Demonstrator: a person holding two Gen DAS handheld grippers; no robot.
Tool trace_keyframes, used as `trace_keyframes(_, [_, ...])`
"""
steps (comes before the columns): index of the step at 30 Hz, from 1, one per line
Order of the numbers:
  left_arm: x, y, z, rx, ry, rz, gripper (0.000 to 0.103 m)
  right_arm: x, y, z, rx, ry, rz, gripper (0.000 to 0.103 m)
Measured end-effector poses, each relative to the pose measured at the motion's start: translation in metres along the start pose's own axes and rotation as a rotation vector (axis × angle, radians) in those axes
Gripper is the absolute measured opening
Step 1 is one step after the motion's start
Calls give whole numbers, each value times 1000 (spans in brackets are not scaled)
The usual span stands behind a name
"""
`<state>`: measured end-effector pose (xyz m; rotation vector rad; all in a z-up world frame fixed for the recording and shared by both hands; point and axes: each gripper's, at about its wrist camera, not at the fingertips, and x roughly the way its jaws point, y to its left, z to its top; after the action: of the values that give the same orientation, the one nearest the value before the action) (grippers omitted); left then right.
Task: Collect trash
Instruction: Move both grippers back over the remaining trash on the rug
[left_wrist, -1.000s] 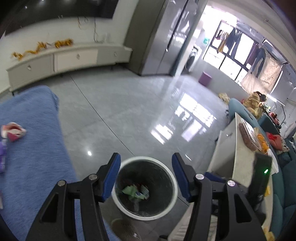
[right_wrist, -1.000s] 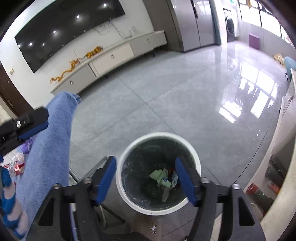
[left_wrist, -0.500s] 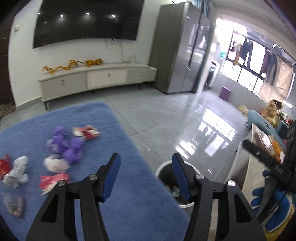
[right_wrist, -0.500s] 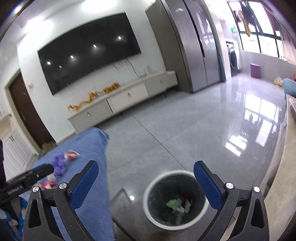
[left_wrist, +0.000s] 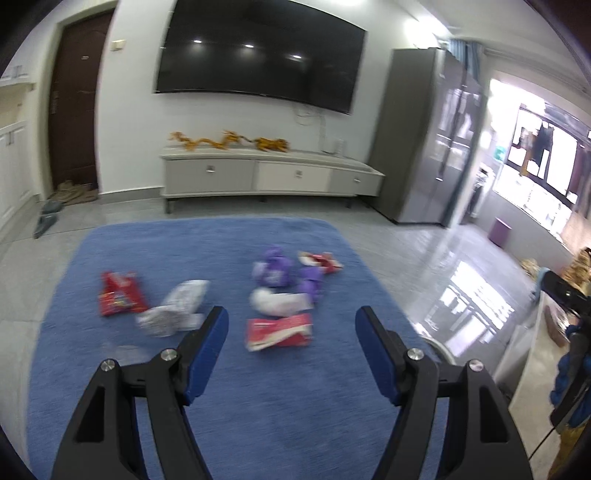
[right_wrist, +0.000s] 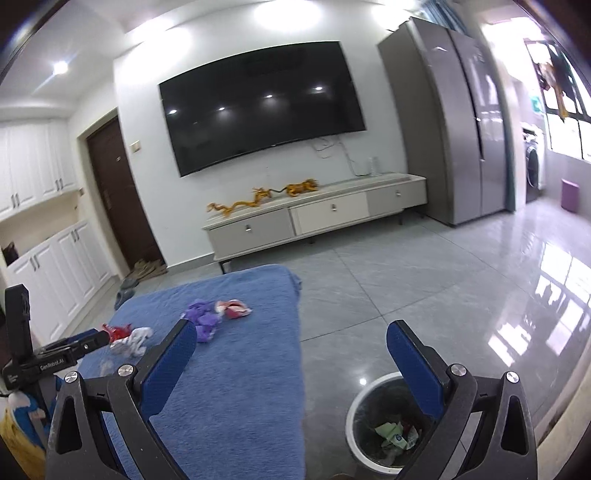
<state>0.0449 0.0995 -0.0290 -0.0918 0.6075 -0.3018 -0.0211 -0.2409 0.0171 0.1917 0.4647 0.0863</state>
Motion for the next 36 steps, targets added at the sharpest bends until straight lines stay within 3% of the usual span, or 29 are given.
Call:
trace_keyframes(6, [-21, 27, -8, -16, -33, 157, 70, 8, 26, -4, -42, 29, 32, 103])
trace_keyframes(10, [-29, 26, -13, -9, -41, 200, 72, 11, 41, -9, -67, 53, 46, 103])
trace_keyframes(25, [-27, 36, -29, -24, -30, 171, 74, 29, 92, -19, -199, 116, 132, 103])
trace_keyframes(36, [12, 90, -68, -141, 108, 214, 78, 122, 133, -57, -308, 329, 298, 103])
